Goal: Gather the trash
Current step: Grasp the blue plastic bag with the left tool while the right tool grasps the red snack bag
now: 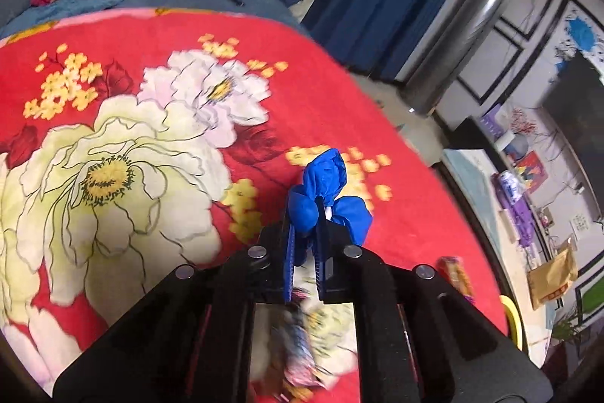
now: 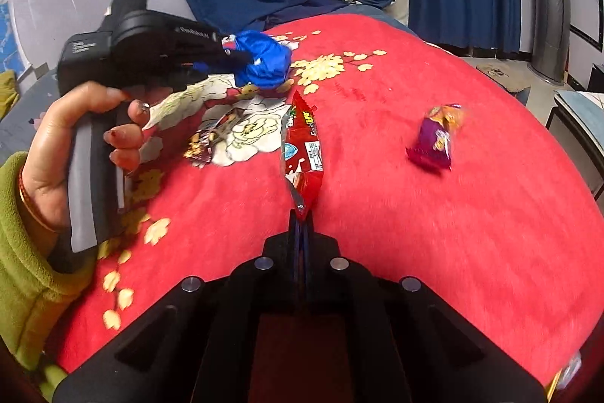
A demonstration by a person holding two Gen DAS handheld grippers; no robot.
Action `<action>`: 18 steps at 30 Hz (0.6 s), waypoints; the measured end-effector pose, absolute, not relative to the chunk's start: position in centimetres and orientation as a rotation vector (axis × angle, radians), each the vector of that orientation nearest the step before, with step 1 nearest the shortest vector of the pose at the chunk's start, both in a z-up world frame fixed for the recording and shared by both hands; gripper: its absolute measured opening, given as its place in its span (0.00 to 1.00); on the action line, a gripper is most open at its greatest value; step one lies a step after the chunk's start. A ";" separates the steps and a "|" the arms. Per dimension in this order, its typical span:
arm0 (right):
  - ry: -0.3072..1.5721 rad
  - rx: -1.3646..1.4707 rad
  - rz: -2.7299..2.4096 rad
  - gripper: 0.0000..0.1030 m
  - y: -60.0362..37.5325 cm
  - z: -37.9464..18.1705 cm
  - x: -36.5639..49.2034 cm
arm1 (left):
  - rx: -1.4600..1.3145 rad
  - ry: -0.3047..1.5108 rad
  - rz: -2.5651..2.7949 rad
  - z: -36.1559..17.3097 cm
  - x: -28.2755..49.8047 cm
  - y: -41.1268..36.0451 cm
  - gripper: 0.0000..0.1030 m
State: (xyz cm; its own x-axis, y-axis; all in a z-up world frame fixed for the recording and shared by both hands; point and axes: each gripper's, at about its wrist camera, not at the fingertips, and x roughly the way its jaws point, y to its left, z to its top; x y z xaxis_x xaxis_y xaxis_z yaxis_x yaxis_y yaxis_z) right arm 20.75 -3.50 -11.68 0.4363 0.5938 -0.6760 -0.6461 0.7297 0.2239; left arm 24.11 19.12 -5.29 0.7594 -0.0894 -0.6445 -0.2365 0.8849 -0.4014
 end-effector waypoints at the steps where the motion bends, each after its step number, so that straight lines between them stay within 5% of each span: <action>1: 0.810 -0.066 0.775 0.02 -3.7 -11.5 20.5 | -0.479 0.686 0.070 -4.6 23.4 18.4 0.04; 18: 0.660 0.030 0.690 0.02 -11.3 -4.8 20.3 | -0.330 0.511 -0.090 1.3 17.7 9.9 0.04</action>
